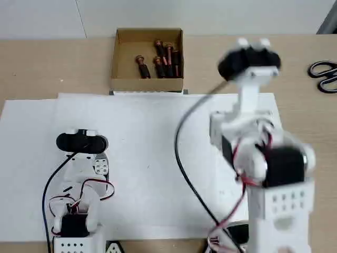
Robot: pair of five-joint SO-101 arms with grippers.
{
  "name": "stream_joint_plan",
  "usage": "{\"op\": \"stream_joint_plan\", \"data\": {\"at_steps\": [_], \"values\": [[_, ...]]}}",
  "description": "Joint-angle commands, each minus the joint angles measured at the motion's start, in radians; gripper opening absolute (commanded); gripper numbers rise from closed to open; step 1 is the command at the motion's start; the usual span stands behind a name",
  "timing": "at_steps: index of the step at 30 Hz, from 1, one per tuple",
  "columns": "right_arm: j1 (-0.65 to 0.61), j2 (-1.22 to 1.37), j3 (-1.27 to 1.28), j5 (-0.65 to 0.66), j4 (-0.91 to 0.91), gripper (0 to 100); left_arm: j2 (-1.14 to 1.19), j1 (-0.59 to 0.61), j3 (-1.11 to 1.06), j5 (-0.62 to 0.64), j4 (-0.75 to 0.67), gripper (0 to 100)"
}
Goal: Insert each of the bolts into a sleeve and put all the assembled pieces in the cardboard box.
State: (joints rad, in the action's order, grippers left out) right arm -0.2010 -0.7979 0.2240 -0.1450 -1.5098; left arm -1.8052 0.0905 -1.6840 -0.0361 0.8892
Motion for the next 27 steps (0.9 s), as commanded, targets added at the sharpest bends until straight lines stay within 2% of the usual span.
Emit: {"op": "stream_joint_plan", "data": {"at_steps": [1,8,16,21,27], "values": [[0.051,-0.217,0.31,-0.008,0.12,0.4,-0.008,0.0,0.004,0.005,0.0,1],[0.137,-0.564,0.786,-0.005,0.315,0.4,-0.008,0.0,0.004,0.005,0.0,1],[0.139,-0.842,1.143,0.034,0.389,0.4,-0.008,0.0,0.004,0.005,0.0,1],[0.139,-1.027,1.272,0.087,0.4,0.4,-0.008,0.0,0.004,0.005,0.0,1],[0.139,-1.013,1.292,0.031,0.426,0.4,-0.008,0.0,0.004,0.005,0.0,1]]}}
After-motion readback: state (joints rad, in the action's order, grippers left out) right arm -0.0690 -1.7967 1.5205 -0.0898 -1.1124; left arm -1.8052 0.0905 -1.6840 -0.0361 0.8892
